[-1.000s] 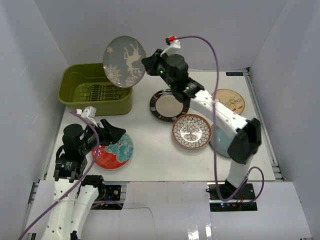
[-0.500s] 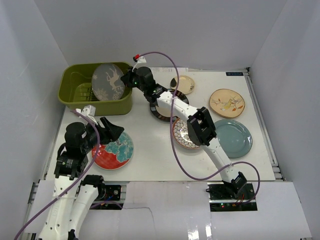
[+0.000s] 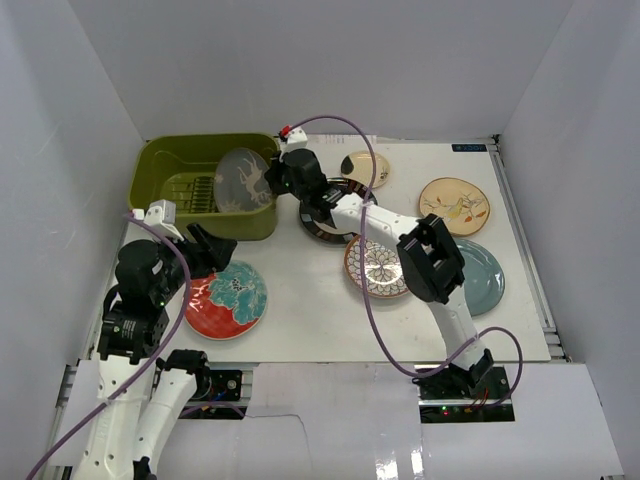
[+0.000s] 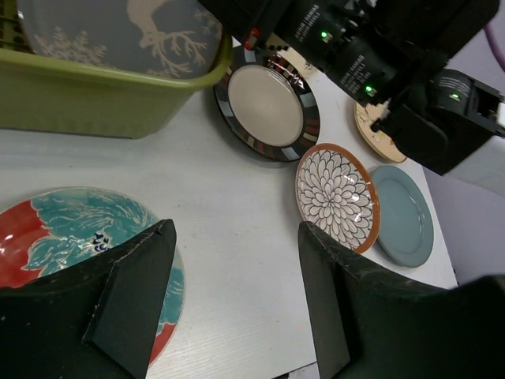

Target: Place the plates into the plastic bin on the countertop

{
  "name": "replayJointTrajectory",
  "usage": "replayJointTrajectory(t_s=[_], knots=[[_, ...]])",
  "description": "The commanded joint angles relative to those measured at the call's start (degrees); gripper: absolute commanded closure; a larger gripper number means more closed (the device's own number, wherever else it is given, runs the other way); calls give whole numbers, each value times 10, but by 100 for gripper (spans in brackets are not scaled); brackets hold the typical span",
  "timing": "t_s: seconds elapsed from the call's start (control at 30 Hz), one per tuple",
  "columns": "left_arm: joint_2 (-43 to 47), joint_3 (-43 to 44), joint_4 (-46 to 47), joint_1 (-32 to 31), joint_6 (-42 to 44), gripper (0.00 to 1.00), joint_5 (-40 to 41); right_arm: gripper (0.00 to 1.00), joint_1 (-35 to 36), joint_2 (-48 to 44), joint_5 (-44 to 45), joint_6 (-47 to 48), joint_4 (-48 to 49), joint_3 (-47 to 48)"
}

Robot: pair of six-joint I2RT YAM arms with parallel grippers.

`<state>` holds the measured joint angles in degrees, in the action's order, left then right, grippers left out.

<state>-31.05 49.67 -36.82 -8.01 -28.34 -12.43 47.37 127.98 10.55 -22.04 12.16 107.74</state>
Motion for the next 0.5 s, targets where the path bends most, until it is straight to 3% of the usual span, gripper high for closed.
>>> replayJointTrajectory(t_s=[0.0, 0.17, 0.27, 0.47], knots=[[-2, 19, 6, -2, 0, 26, 0, 92, -1, -108, 56, 10, 62, -46], [-3, 26, 7, -2, 0, 26, -5, 92, -1, -143, 48, 17, 44, -74], [-7, 32, 10, -2, 0, 26, -6, 92, 2, -94, -6, -5, 13, -1], [-14, 42, 11, -2, 3, 25, -9, 92, 15, 37, 6, -96, -3, 157]])
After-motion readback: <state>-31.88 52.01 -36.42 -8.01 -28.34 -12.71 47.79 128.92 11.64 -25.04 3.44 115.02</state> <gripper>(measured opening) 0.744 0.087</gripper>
